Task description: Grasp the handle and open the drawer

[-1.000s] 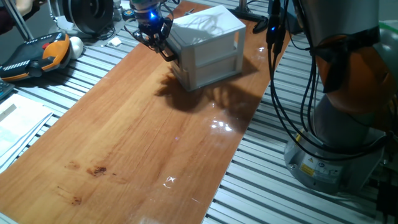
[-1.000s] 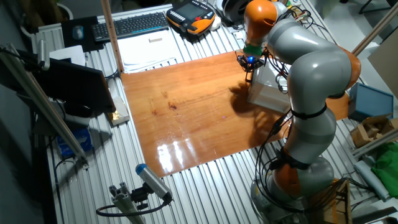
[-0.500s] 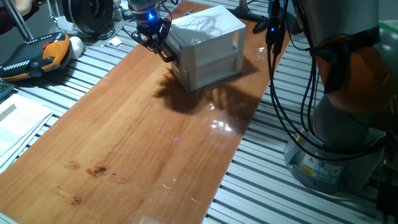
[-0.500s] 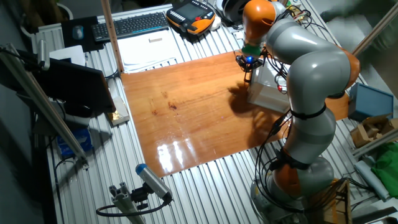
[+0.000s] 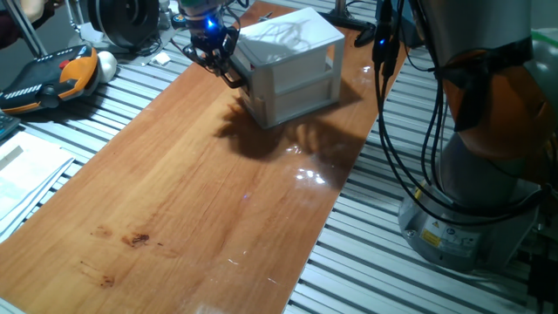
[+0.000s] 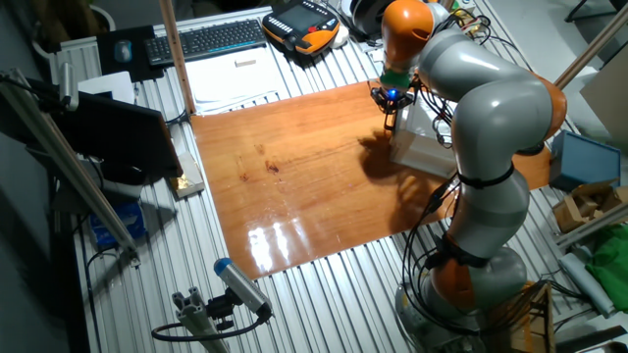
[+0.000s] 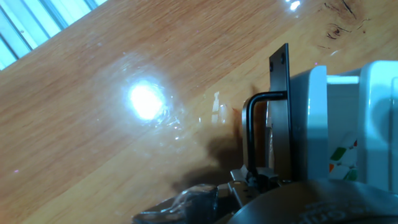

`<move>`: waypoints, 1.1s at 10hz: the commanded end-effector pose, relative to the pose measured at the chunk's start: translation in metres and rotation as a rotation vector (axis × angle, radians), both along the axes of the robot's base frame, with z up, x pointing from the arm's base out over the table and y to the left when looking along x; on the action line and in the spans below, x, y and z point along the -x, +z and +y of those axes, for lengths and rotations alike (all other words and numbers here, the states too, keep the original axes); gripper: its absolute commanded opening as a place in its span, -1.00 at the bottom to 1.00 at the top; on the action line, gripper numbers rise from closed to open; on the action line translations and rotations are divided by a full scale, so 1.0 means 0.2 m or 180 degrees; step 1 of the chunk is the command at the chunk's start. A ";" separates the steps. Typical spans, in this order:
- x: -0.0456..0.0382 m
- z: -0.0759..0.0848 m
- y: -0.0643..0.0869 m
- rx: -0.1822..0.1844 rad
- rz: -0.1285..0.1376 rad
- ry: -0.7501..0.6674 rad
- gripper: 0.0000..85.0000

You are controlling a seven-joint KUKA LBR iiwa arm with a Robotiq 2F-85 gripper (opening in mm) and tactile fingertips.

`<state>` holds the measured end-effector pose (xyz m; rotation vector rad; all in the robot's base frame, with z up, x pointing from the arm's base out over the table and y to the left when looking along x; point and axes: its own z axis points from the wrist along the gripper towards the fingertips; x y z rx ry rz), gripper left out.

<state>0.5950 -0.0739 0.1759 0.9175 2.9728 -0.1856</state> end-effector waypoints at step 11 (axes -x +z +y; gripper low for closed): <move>-0.010 0.04 0.01 -0.0007 0.0010 0.0156 -0.98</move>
